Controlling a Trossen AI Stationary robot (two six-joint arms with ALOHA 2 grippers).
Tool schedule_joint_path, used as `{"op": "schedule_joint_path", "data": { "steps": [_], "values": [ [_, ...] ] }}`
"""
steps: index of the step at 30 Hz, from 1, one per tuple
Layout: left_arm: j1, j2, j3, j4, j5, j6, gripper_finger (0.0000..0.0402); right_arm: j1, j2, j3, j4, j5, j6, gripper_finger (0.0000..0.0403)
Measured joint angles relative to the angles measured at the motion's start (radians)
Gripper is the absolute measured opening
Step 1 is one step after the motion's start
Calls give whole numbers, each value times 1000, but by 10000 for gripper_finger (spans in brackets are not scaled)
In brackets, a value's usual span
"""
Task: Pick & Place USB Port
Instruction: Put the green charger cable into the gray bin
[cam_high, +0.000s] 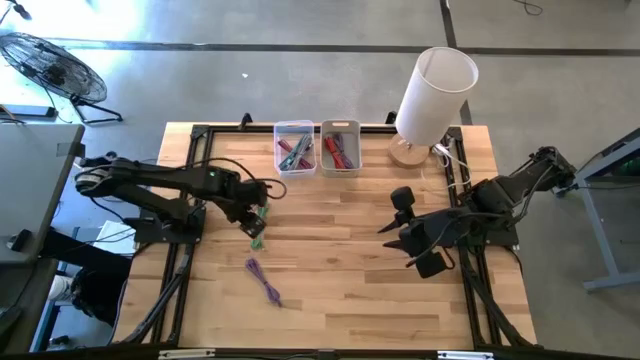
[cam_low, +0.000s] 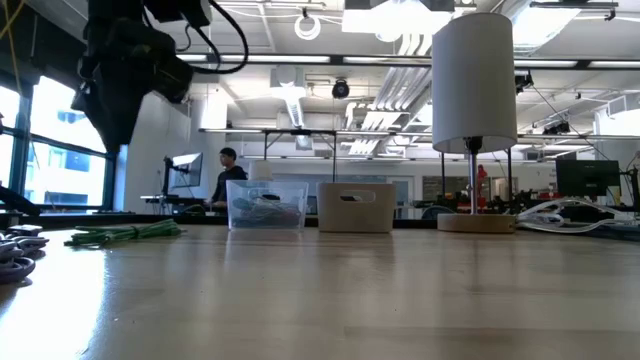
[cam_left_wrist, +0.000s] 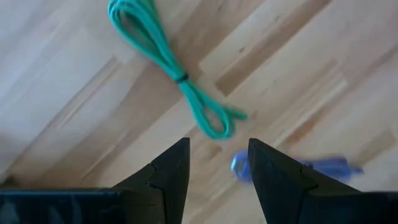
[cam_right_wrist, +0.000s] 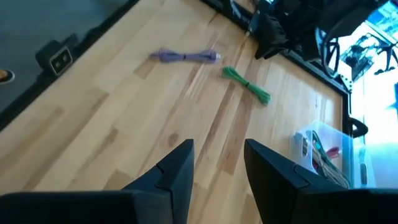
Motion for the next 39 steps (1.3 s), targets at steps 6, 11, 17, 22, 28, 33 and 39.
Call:
{"op": "schedule_joint_path", "data": {
  "steps": [6,11,17,22,28,33,39],
  "values": [
    [-21,96,0,73,-44,-24,159,-3,0,0,-21,-9,0,133],
    [-19,154,0,65,-59,-43,159,-3,0,0,-21,-50,0,133],
    [-19,218,0,54,-70,-48,159,-3,0,0,-21,-72,1,133],
    [-19,262,0,59,-104,-48,159,-3,0,0,-21,-87,2,133],
    [-19,299,0,97,-106,-43,159,-3,0,0,-21,-87,1,133],
    [-19,317,0,107,-108,-48,159,-3,0,0,-22,-96,-4,133],
    [-19,336,1,123,-110,-52,159,-3,0,0,-22,-116,-8,133]
  ]
}}
